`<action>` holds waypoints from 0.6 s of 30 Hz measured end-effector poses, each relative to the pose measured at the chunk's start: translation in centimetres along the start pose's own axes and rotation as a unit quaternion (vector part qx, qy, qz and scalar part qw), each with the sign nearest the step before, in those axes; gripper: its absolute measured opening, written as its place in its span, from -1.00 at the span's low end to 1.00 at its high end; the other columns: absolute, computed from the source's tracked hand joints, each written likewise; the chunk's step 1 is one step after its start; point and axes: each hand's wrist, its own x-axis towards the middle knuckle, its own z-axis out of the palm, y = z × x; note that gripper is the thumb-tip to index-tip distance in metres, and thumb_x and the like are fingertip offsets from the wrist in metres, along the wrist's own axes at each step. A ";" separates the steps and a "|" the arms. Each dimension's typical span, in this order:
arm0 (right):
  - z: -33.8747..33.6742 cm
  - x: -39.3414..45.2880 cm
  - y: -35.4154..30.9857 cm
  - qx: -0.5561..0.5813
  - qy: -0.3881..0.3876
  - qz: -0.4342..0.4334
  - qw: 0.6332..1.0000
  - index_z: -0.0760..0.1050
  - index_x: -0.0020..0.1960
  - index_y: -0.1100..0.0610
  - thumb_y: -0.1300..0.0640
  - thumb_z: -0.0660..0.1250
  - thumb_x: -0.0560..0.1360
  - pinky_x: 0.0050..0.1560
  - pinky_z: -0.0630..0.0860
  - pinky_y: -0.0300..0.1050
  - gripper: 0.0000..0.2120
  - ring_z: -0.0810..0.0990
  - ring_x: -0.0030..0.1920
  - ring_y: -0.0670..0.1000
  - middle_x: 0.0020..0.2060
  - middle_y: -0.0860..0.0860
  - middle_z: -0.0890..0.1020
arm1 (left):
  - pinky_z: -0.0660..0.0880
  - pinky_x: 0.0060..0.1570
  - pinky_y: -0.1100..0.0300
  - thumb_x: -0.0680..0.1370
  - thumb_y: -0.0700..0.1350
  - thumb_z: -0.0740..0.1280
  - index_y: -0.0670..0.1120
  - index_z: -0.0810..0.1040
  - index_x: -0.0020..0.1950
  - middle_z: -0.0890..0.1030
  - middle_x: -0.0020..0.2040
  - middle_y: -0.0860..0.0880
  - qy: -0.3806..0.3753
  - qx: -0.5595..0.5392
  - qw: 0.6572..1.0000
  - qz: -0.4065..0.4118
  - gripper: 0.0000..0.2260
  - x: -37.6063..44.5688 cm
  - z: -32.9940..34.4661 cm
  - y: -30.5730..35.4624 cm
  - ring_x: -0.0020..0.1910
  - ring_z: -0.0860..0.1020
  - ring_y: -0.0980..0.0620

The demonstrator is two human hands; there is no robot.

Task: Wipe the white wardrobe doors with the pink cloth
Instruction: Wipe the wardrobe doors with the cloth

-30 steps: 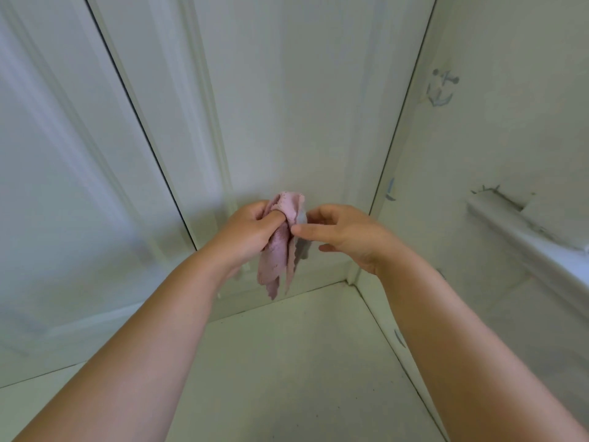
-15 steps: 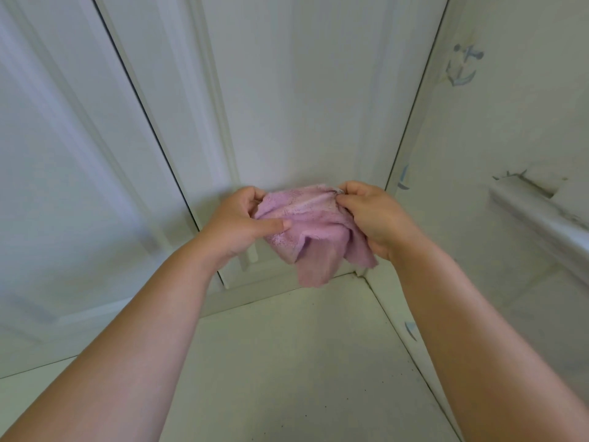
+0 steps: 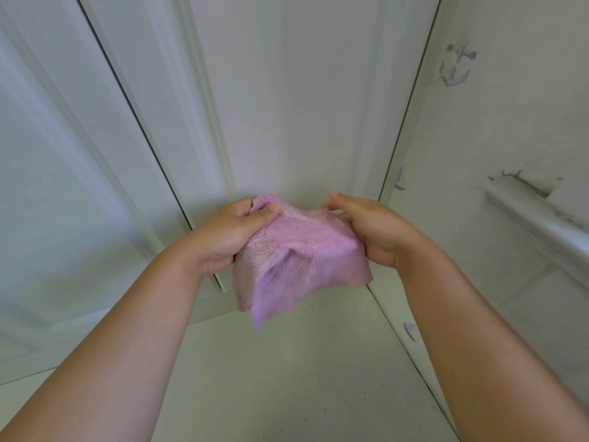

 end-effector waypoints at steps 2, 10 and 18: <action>0.0 -0.5 0.3 -0.026 -0.045 0.017 0.999 0.55 0.00 0.14 -0.07 0.23 0.64 -0.16 0.56 -0.18 -0.71 0.66 -0.20 -0.05 -0.17 0.02 0.69 | 0.60 -0.13 0.26 0.64 -0.07 0.28 -0.14 0.57 0.19 0.69 -0.05 -0.05 0.000 -0.027 1.000 0.004 -0.79 0.0 0.1 0.4 -0.08 0.66 0.06; -1.2 1.3 4.7 0.019 -0.072 0.096 0.993 0.53 0.25 0.23 -0.43 0.21 0.48 0.35 0.44 0.17 -0.25 0.61 0.17 0.14 0.13 0.12 0.64 | 0.59 -0.09 0.20 0.46 0.00 0.35 -0.08 0.55 -0.04 0.63 -0.21 -0.02 -0.015 -0.141 0.988 0.067 -0.81 0.0 0.2 1.8 -0.18 0.63 0.06; 0.1 1.1 8.1 0.206 -0.209 0.025 0.956 0.31 0.48 0.35 -0.04 0.63 0.31 0.46 0.35 0.19 -0.08 0.42 0.41 0.22 0.46 0.33 0.36 | 0.62 0.04 0.10 0.51 0.00 0.33 -0.11 0.59 0.13 0.69 -0.02 -0.11 0.009 -0.154 0.987 0.033 -0.73 0.1 0.0 0.3 -0.03 0.67 -0.02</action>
